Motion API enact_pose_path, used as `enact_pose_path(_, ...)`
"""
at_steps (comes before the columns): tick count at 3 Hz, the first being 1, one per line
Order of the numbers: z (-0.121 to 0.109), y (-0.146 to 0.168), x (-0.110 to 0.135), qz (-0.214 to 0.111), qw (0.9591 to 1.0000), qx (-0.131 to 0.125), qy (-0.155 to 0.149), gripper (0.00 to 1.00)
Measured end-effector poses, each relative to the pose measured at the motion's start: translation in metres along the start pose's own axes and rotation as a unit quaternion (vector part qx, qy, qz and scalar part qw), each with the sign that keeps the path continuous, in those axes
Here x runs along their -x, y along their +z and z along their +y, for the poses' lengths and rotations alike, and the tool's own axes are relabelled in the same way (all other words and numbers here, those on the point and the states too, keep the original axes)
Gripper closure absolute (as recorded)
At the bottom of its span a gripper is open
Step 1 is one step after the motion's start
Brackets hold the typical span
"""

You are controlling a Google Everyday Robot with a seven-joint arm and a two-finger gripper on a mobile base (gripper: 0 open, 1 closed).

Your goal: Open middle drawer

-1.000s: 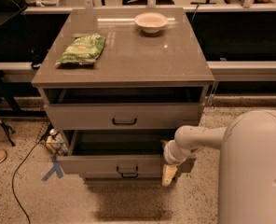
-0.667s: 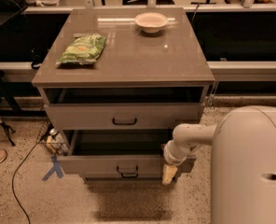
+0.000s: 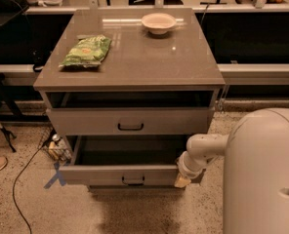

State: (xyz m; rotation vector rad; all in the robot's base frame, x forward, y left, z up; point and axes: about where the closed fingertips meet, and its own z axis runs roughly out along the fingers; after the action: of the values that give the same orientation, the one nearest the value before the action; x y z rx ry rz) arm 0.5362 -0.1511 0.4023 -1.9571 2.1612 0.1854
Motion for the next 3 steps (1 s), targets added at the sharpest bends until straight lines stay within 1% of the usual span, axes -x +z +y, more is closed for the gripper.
enact_pose_path(1,0.000,0.000,0.000,0.000,1.0000,0.000,0.000,0.75)
enact_pose_path(2,0.028,-0.002,-0.015,0.002,0.9994,-0.003,0.035,0.97)
enact_pose_path(3,0.028,-0.002,-0.015,0.002,0.9994,-0.003,0.035,1.00)
